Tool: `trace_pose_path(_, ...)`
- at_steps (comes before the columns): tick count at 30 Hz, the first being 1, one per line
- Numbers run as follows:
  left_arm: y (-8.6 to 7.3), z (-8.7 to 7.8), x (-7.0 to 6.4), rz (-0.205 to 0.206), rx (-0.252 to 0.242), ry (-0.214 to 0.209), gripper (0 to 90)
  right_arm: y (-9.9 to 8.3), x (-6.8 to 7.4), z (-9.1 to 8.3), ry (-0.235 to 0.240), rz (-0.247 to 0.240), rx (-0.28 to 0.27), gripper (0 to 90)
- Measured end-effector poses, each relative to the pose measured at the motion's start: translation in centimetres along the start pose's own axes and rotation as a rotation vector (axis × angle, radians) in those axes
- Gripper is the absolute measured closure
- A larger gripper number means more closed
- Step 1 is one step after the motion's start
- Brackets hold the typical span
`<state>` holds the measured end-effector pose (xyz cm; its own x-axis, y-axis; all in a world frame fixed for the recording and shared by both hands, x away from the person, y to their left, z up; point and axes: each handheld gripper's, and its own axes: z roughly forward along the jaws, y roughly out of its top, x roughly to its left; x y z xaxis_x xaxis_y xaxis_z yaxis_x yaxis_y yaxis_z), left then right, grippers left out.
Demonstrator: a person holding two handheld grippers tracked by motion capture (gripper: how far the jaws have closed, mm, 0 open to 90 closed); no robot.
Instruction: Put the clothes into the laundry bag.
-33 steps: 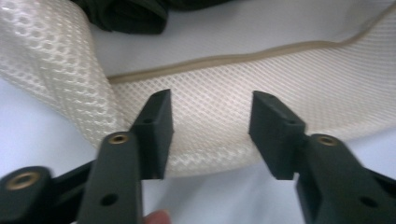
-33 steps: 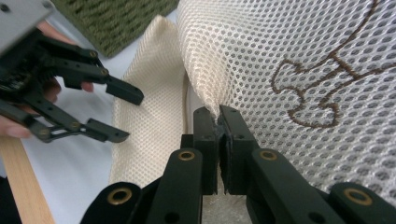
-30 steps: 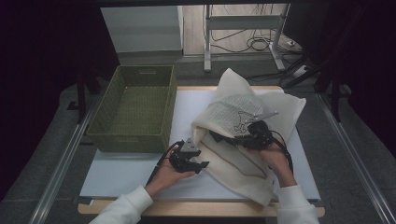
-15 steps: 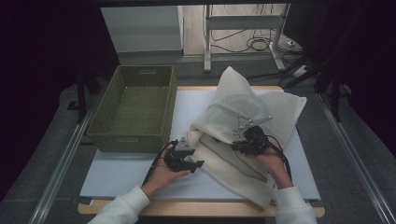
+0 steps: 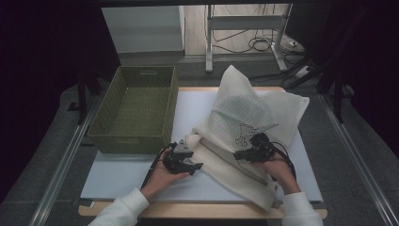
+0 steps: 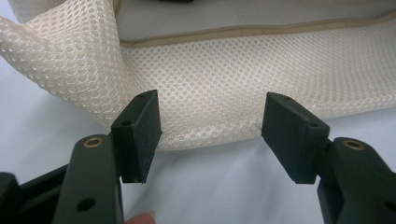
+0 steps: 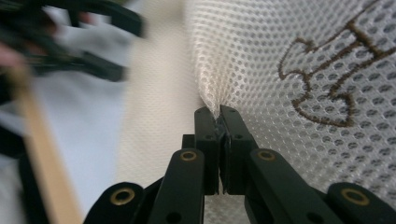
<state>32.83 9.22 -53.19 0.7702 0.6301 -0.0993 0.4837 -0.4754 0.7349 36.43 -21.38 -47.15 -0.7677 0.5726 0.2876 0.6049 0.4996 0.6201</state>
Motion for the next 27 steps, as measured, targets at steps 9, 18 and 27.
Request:
trace_pose_path(9,0.0,0.1,-0.1,0.002,0.001,0.006,37.3,-1.0,-0.2,2.8,-0.166,-0.017,0.143,86.3)
trace_pose_path(18,0.0,0.1,-0.1,0.002,0.001,0.005,37.3,-0.7,0.4,3.5,-0.241,-0.057,0.128,60.5)
trace_pose_path(27,0.0,0.1,-0.1,0.002,-0.003,0.008,37.2,1.2,3.0,1.6,-0.304,-0.141,0.003,46.2)
